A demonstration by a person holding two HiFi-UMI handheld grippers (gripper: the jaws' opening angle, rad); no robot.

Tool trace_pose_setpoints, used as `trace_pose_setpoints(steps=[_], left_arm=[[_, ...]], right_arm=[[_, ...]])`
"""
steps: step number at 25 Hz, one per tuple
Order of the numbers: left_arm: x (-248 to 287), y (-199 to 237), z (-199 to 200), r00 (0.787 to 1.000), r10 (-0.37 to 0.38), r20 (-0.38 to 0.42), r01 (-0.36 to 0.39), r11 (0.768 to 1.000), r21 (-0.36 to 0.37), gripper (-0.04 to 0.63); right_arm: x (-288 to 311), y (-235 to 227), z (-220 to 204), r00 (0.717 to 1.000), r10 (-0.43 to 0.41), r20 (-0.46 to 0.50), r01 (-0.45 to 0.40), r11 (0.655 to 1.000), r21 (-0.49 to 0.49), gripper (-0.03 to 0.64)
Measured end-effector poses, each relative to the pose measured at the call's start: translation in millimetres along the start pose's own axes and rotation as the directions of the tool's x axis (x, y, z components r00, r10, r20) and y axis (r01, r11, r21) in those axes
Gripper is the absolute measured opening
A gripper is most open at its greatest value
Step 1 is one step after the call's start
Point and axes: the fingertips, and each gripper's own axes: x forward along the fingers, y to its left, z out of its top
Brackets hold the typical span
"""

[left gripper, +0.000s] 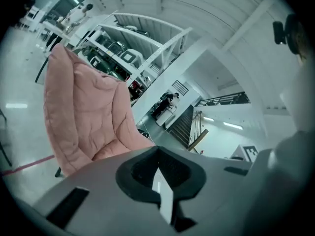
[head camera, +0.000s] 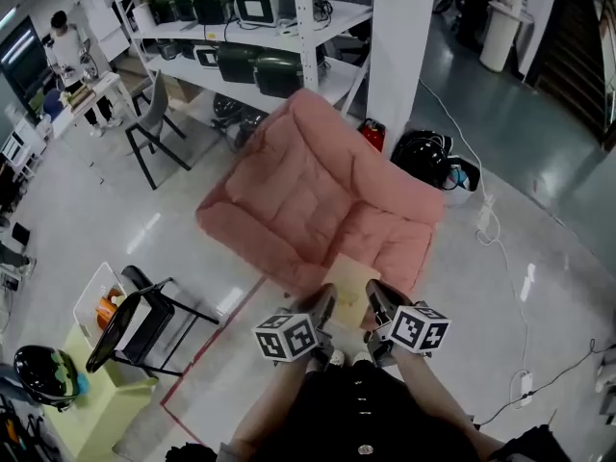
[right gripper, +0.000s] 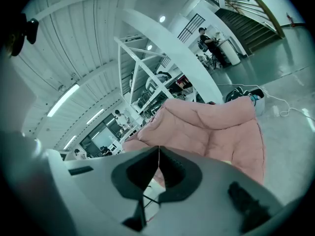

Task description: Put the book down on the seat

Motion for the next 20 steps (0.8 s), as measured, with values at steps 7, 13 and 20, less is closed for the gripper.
trace_pose_setpoints(steps=[7, 13, 20], left_arm=[[5.9, -20.5, 9.3, 1.0, -0.013, 0.009, 0.012, 0.99, 0.14, 0.011], [12.2, -24.6, 8.0, 0.999, -0.034, 0.011, 0.032, 0.988, 0.148, 0.01], [17.1, -26.8, 4.0, 0.999, -0.038, 0.001, 0.038, 0.991, 0.132, 0.011]], right_arm=[[-14.6, -4.9, 8.1, 0.997, -0.015, 0.069, 0.018, 0.999, -0.04, 0.012], [-24.2, -8.6, 15.7, 0.994, -0.054, 0.091, 0.063, 0.993, -0.098, 0.012], [-25.4, -12.2, 13.1, 0.996, -0.058, 0.068, 0.065, 0.992, -0.107, 0.012]])
